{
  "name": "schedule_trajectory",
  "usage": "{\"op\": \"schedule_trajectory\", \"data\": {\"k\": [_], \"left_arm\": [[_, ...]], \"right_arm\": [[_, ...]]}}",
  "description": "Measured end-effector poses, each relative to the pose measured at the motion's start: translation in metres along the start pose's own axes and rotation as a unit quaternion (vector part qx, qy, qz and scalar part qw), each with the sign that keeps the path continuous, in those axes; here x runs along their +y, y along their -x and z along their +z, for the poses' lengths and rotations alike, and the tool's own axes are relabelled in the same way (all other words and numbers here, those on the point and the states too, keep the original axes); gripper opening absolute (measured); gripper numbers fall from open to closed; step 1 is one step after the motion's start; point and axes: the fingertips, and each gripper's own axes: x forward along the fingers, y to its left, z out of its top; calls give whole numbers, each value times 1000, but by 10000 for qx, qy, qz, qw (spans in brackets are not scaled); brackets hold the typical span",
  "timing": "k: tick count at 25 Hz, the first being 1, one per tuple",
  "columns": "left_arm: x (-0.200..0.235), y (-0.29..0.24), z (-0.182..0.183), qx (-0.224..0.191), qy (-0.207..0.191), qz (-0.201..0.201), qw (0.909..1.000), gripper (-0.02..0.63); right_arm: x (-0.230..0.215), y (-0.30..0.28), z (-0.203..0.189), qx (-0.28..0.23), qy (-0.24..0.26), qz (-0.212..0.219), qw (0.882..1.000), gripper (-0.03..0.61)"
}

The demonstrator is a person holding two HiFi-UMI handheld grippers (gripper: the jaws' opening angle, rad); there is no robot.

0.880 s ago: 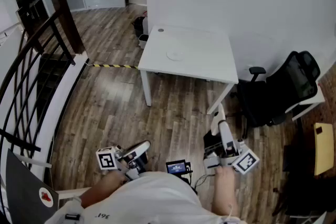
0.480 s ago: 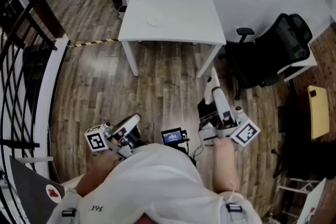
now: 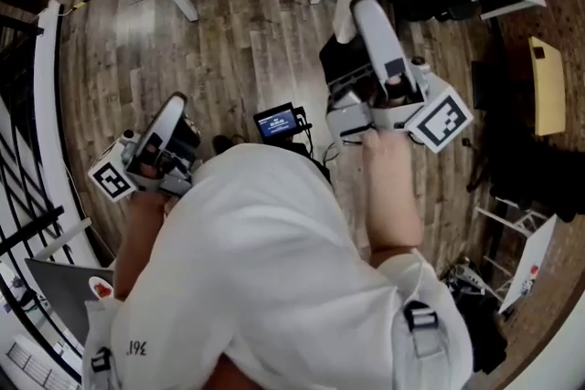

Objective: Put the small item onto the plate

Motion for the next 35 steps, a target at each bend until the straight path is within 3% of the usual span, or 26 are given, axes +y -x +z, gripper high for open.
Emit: {"op": "schedule_trajectory", "data": {"k": [4, 9, 18, 35], "left_arm": [[-2, -14, -31, 34, 73, 69, 9999, 6], [-7, 4, -16, 63, 105, 53, 9999, 6], [-5, -4, -32, 91, 185, 76, 9998, 7], [11, -49, -58, -3, -1, 206, 9998, 7]], "right_arm": [[-2, 29, 14, -49, -115, -55, 9999, 318], [5, 14, -8, -16, -115, -102, 9999, 318], [-1, 26, -5, 89, -189, -193, 9996, 318], [-32, 46, 37, 187, -379, -109, 9990, 318]]}}
